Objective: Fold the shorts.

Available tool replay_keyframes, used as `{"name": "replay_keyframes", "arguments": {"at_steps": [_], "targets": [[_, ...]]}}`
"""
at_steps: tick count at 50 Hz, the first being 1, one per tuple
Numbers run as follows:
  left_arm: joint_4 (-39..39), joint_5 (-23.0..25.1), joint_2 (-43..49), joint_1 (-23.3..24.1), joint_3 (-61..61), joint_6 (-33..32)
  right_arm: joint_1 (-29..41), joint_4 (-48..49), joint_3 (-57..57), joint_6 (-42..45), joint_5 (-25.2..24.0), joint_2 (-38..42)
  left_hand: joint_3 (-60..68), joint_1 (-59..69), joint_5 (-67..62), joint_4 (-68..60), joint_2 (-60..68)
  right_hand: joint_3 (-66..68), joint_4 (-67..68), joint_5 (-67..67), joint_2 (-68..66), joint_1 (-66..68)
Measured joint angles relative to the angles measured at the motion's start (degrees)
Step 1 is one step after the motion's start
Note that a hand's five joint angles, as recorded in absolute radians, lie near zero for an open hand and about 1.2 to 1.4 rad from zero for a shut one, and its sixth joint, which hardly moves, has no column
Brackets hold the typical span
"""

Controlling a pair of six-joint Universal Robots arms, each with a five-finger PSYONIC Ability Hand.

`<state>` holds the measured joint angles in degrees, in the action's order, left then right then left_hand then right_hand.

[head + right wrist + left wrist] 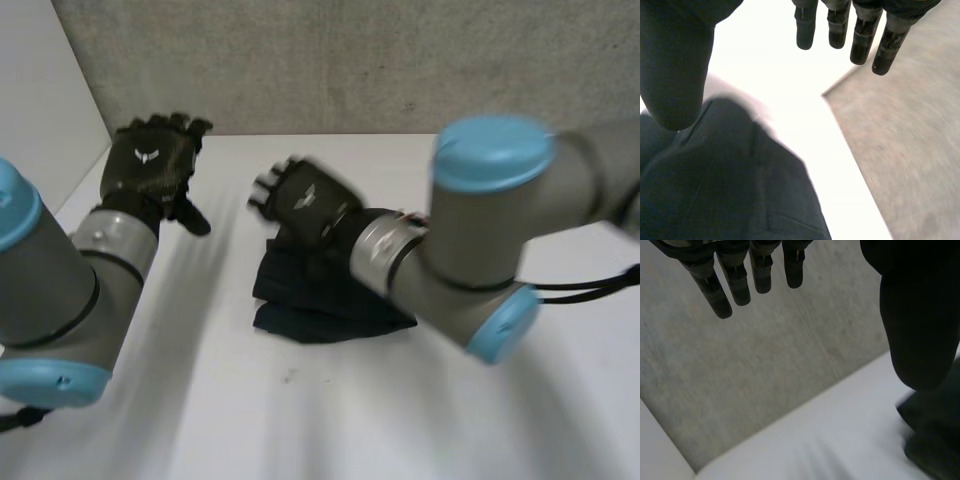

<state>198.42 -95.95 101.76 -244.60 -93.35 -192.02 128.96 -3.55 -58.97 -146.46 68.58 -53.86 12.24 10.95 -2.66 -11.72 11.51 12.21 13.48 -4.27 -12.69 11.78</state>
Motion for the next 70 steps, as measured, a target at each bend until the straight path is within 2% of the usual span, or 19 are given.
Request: {"name": "replay_keyframes", "arguments": {"at_steps": [3,4,5,7,8,10,17,26,28,32,37,40,47,54,59,61,67,70], "targets": [[0.0,0.0,0.8,0.4,3.3,0.0,-3.1,-0.1,-1.3,-13.3,1.1,-3.8,0.0,0.0,0.0,0.0,0.0,0.0,0.0,0.0,0.0,0.0],[0.0,0.0,0.8,0.4,3.3,0.0,-3.1,-0.1,-1.3,-13.3,1.1,-3.8,0.0,0.0,0.0,0.0,0.0,0.0,0.0,0.0,0.0,0.0],[-0.1,0.1,2.3,1.3,6.2,0.0,-5.8,-0.3,-2.4,-22.1,2.6,-6.0,0.0,0.0,0.0,0.0,0.0,0.0,0.0,0.0,0.0,0.0],[-0.3,0.5,4.3,2.7,9.1,0.1,-6.9,-0.5,-2.9,-25.0,3.5,-6.8,0.0,0.0,0.0,0.0,0.0,0.0,0.0,0.0,0.0,0.0],[-0.4,0.8,5.7,3.7,10.9,0.1,-9.1,-0.9,-3.8,-29.3,5.6,-8.0,0.0,0.0,0.0,0.0,0.0,0.0,0.0,0.0,0.0,0.0],[-0.8,1.6,8.2,5.3,13.8,0.1,-10.4,-1.6,-4.1,-31.2,7.4,-8.4,0.0,0.0,0.0,0.0,0.0,0.0,0.0,0.0,0.0,0.0],[-6.7,5.8,22.3,10.5,28.2,0.0,-12.6,-5.7,-0.7,-31.3,11.4,-3.3,0.0,0.1,0.0,0.0,0.0,0.0,0.0,0.0,0.0,0.0],[-20.4,6.0,36.9,10.8,43.3,-0.5,-12.3,-11.9,7.4,-30.0,9.0,8.1,0.0,0.2,0.0,0.0,0.1,0.0,0.0,0.0,0.0,0.0],[-27.5,4.9,41.9,10.5,48.1,-0.9,-12.2,-13.5,9.9,-28.7,8.5,12.3,0.0,0.2,0.0,0.0,0.1,0.0,0.0,0.0,0.0,0.0],[-33.2,1.9,45.2,10.2,50.8,-2.4,-12.0,-14.3,11.2,-25.2,8.7,16.0,0.0,0.2,0.0,0.0,0.1,-0.3,0.0,0.0,0.0,0.0],[-35.8,-1.6,46.3,10.0,50.9,-5.5,-11.8,-14.2,11.1,-20.3,10.1,17.7,0.0,0.3,0.0,0.0,0.1,-1.1,0.0,0.0,0.0,-0.1],[-36.1,-3.4,46.0,10.1,49.8,-7.4,-11.6,-14.1,10.3,-16.3,11.4,17.6,0.0,0.4,0.0,0.0,0.1,-1.6,0.0,0.0,0.0,-1.5],[-35.5,-3.8,43.0,10.5,48.0,-8.3,-11.6,-13.1,8.1,-14.5,12.0,14.5,0.0,0.5,0.0,0.0,0.1,-1.6,0.0,0.0,0.0,-1.5],[-33.8,-3.4,31.4,11.1,45.1,-5.7,-12.0,-4.5,1.3,-16.7,13.2,3.4,0.0,0.5,0.0,0.0,0.1,-1.6,0.0,0.4,0.0,-1.5],[-33.0,-3.2,18.7,9.7,40.8,-1.0,-12.2,1.7,-3.3,-19.9,18.3,-7.7,0.0,0.3,0.0,0.0,0.0,-1.6,0.0,0.5,0.0,-1.5],[-33.1,-3.0,14.2,8.4,39.2,0.6,-12.3,1.9,-4.4,-20.9,22.0,-12.8,0.0,0.3,0.0,0.0,0.0,-1.6,0.0,0.4,0.0,-1.5],[-37.0,-2.7,0.9,2.8,33.1,3.5,-13.5,-4.4,-5.6,-21.9,28.8,-21.9,0.0,0.3,0.0,0.0,0.0,-1.6,0.0,0.5,0.0,-1.5],[-39.3,-2.6,-3.5,0.7,30.5,3.9,-14.8,-7.6,-6.3,-22.1,29.7,-24.3,0.0,0.3,0.0,0.0,0.0,-1.6,0.0,0.5,0.0,-1.5]]}}
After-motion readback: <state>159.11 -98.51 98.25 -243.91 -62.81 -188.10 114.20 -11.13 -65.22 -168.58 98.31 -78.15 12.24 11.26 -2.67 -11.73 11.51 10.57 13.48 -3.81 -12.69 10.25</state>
